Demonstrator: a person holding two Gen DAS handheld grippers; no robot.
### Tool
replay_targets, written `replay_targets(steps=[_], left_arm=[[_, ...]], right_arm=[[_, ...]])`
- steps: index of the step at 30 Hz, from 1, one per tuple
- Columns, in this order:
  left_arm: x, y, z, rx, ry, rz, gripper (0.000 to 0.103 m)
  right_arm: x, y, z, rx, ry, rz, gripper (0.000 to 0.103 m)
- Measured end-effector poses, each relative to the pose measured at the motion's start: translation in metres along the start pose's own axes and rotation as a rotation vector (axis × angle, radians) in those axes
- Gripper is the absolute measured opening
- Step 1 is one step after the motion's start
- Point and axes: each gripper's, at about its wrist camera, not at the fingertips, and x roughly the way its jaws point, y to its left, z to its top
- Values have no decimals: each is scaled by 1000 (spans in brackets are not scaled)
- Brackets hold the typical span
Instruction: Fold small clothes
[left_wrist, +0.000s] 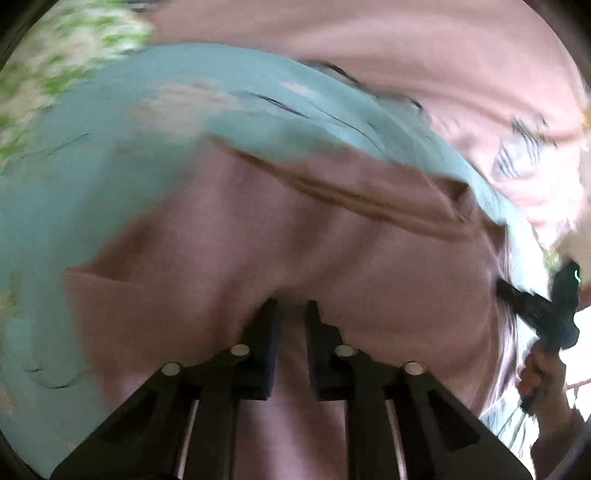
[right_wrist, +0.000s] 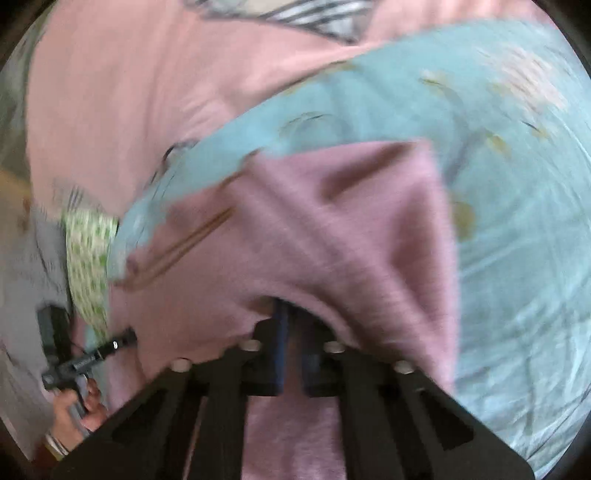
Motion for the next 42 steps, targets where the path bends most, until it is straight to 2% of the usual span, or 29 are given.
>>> replay_targets(steps=[1, 2, 3, 4, 6, 10, 12, 14, 15, 16, 18, 21, 24, 25, 26, 27, 28, 29, 31, 36, 40, 42], left_arm=[[-8, 12, -4, -22, -12, 14, 18], [-15, 21, -7, -53, -13, -26, 19], [-22, 27, -12, -77, -19, -57, 21], [-32, 32, -19, -88, -28, -60, 33], [-49, 29, -37, -66, -38, -73, 37], [-70, 13, -88, -17, -18, -178, 39], [-65, -2, -105, 9, 4, -154, 39], [-57, 6, -115, 3, 28, -74, 39], [-54, 17, -121, -28, 40, -59, 38], [-55, 28, -125, -66, 39, -82, 32], [-59, 43, -130, -112, 34, -121, 30], [-65, 44, -134, -90, 27, -65, 31], [-80, 48, -141, -115, 19, -84, 39], [-91, 53, -147, -129, 9, -97, 47], [-97, 52, -153, -143, -2, -100, 57], [-102, 50, -158, -152, -14, -91, 62], [-110, 51, -164, -159, -23, -86, 68], [-114, 51, -170, -169, -27, -86, 69], [-118, 48, -184, -195, -17, -112, 69], [-111, 38, -217, -273, 27, -170, 69], [-100, 36, -230, -358, 31, -221, 69], [-93, 36, -234, -414, 29, -270, 70]], right_arm=[[-8, -3, -1, 12, -25, -10, 1], [-14, -4, -2, 13, -40, -11, 6], [-20, -4, -5, 13, -50, -12, 6], [-26, -4, -10, 11, -56, -14, 6], [-39, -1, -25, -7, -46, 17, 7], [-62, 8, -68, -76, -13, 57, 7], [-61, 7, -82, -87, 11, 33, 7], [-62, -7, -98, -70, 37, -28, 7], [-61, -14, -102, -50, 39, -63, 7], [-64, -28, -106, -20, 34, -102, 7], [-74, -46, -110, 33, 2, -82, 5], [-83, -48, -111, 55, -14, -101, 7], [-94, -36, -112, 35, -19, -128, 7], [-98, -28, -114, 31, -21, -118, 7], [-99, -21, -115, 26, -25, -105, 9], [-102, -15, -120, 19, -29, -92, 11], [-105, -5, -124, 7, -31, -83, 19], [-110, -2, -131, -3, -32, -81, 32], [-114, 17, -141, -39, -44, -69, 47], [-116, 47, -166, -116, -24, -39, 50], [-111, 62, -187, -138, 11, -20, 52], [-107, 68, -193, -139, 29, -12, 52]])
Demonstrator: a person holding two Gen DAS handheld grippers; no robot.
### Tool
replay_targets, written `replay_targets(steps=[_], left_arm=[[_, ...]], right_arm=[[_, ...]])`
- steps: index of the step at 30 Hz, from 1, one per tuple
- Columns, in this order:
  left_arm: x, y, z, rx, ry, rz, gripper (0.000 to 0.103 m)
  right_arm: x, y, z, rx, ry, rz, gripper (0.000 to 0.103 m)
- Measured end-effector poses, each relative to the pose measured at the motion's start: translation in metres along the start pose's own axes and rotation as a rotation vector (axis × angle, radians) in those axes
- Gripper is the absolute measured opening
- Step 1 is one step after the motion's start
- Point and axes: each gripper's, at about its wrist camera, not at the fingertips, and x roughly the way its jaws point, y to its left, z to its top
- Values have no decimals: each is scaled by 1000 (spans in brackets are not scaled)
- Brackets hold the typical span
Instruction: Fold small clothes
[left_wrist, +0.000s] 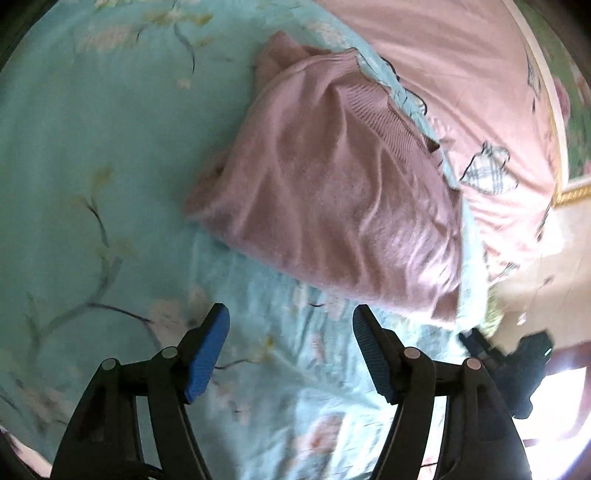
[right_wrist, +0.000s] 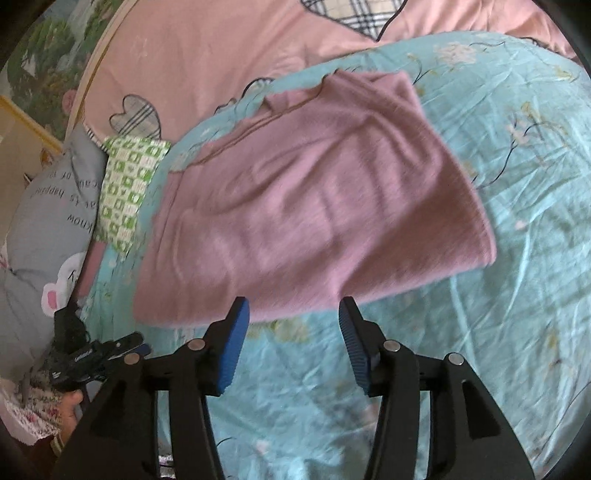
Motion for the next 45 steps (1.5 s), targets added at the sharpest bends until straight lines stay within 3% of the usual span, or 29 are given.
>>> replay_targets(steps=[4, 13, 18, 19, 21, 22, 23, 26, 31, 36, 42, 45], left_arm=[[11, 0, 3, -44, -32, -22, 71], [31, 2, 35, -110, -183, 4, 72], [37, -3, 52, -104, -215, 29, 70], [37, -5, 54, -96, -218, 39, 66], [39, -7, 58, -76, -216, 62, 49], [40, -7, 60, -65, -210, 70, 30], [41, -7, 62, -60, -198, 67, 19], [39, -12, 65, -39, -185, 58, 10], [26, -65, 69, 127, -212, 41, 7], [29, -149, 67, 366, -207, -13, 6], [73, -238, 44, 613, -117, -107, 6], [106, -257, 25, 686, -50, -101, 6]], right_arm=[[4, 6, -8, -11, 29, -2, 53], [4, 5, -4, -19, 48, -19, 54], [6, -5, 1, 3, 54, -28, 54], [7, -7, 2, 9, 54, -28, 54], [8, -11, 5, 19, 52, -27, 54], [8, -12, 6, 22, 51, -26, 54], [7, -14, 7, 25, 48, -25, 54], [6, -18, 12, 39, 29, -18, 54], [5, -30, 26, 64, -3, -5, 54], [2, -49, 41, 111, -37, 4, 54], [-8, -66, 64, 134, -93, 20, 54], [-10, -78, 82, 165, -112, 58, 54]])
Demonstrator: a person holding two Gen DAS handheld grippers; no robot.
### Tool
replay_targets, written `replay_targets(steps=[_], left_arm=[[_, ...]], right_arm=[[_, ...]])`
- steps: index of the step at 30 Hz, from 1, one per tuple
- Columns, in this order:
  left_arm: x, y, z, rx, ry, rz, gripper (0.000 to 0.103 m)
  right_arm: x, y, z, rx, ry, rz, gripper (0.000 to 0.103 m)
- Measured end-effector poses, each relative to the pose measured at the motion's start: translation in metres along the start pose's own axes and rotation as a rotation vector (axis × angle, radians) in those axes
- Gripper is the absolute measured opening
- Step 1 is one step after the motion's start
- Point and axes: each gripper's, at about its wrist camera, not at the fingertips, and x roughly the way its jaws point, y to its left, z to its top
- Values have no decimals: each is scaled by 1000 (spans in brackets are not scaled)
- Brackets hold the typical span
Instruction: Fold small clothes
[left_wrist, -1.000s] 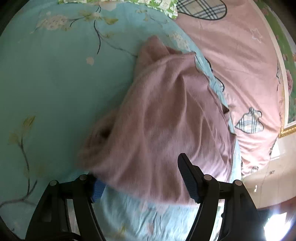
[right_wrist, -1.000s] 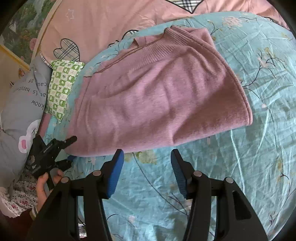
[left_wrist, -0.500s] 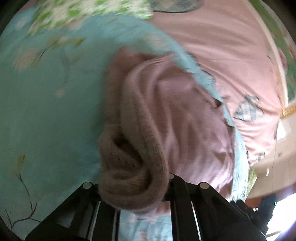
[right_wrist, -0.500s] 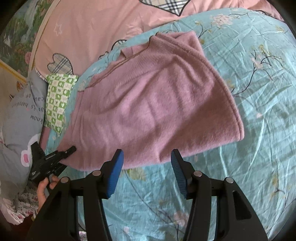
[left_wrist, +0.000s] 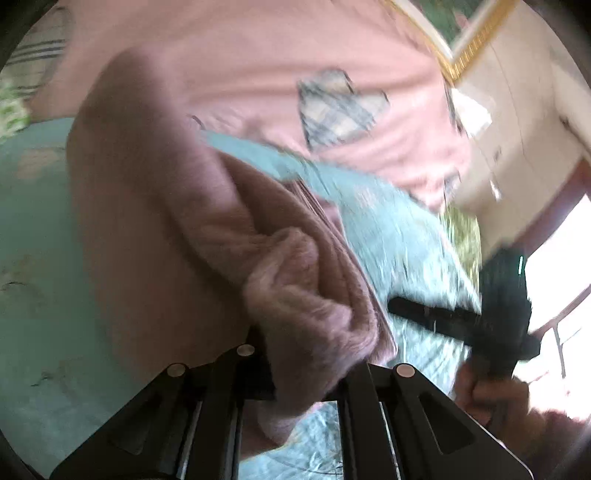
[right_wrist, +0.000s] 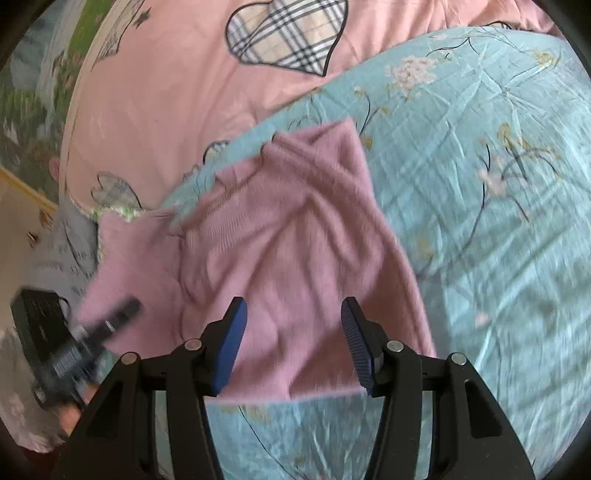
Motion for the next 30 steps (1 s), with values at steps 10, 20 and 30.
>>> replay_targets(steps=[10, 20, 30], left_arm=[[41, -11, -21, 55, 97, 33, 6], [37, -18, -22, 96, 94, 75, 6], [46, -76, -2, 155, 80, -88, 6]], right_arm=[[78, 26, 46, -8, 176, 221, 54], [158, 73, 51, -78, 318, 288, 16], [76, 62, 91, -218, 188, 357, 14]])
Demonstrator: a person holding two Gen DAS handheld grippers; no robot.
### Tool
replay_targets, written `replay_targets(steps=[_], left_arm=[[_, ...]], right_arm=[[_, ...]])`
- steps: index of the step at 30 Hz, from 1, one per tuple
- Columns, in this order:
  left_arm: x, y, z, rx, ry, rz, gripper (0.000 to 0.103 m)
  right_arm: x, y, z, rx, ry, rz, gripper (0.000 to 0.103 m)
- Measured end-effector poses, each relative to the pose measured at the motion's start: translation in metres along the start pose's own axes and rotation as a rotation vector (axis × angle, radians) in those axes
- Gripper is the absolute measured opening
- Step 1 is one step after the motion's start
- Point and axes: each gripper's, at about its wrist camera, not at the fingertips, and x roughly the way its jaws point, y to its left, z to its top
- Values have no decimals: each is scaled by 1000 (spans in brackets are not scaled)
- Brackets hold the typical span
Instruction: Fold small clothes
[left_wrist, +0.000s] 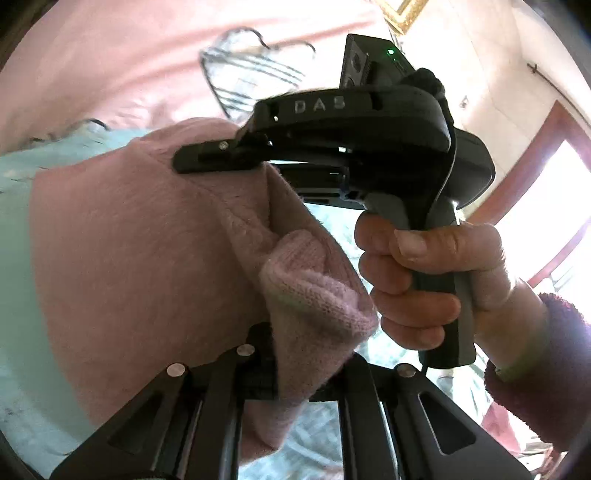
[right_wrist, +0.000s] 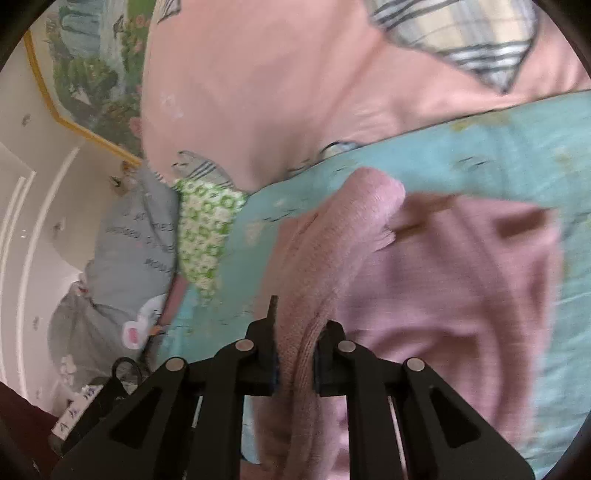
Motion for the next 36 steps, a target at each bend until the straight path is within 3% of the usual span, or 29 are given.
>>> replay_targets(steps=[6, 12, 15, 19, 24, 29, 33, 36], left_arm=[[63, -14, -6, 20, 97, -19, 7], [89, -5, -10, -9, 150, -19, 9], [91, -1, -8, -22, 163, -33, 21], [75, -1, -18, -41, 186, -78, 48], [38, 1, -28, -42, 179, -121, 57], [-7, 40, -24, -123, 115, -55, 59], [-25, 88, 3, -203, 42, 48, 60], [-25, 129, 27, -289, 6, 111, 68]], right_arm=[[-14, -70, -16, 93, 24, -147, 14], [-7, -95, -25, 128, 27, -175, 14], [-7, -96, -26, 135, 20, -181, 18], [-24, -97, -27, 140, 5, -225, 26], [-63, -84, -36, 136, -73, -305, 26], [-88, -67, -60, 134, -123, -278, 26], [-78, -64, -74, 139, -88, -275, 26], [-63, -69, -75, 154, -65, -297, 26]])
